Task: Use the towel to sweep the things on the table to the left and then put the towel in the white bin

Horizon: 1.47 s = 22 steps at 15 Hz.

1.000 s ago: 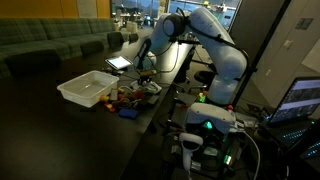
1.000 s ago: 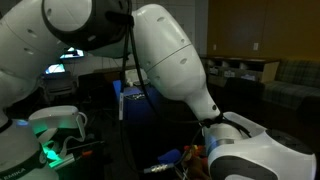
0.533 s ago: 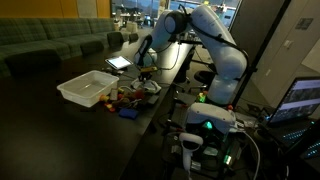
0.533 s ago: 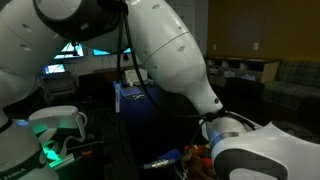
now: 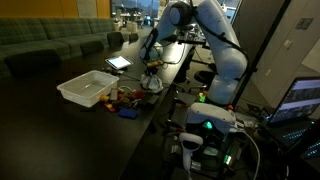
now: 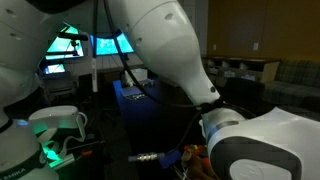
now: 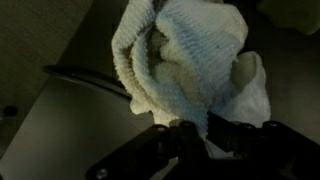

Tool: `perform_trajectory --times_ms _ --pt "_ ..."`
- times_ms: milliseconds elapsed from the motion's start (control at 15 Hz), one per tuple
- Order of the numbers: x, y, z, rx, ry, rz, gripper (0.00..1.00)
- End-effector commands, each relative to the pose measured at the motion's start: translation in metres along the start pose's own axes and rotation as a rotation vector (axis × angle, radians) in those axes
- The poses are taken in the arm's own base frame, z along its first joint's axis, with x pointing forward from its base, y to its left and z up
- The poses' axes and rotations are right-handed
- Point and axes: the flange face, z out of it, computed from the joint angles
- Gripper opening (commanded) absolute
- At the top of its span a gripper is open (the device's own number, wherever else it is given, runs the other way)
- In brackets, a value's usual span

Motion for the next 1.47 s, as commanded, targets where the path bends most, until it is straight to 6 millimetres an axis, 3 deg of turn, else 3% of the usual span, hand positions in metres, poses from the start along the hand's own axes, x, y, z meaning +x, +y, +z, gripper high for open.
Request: perform_trajectory --times_ms 0,267,467,800,1000,1400 --pt "-0.014 0.028 -0.032 -0.044 0.01 0.009 0.1" --pt "-0.038 0.042 -0.027 -0.088 -0.019 -0.019 0.11" --pt "-0.066 0.038 -0.001 -0.098 -0.089 -0.049 0.11" --pt "-0.12 0.006 0.051 -0.076 -0.23 -0.105 0.11" --pt "-0.142 -0.016 0.073 -0.066 -0.279 -0.122 0.11" --pt "-0.165 -0.038 0.089 -0.031 -0.347 -0.153 0.11"
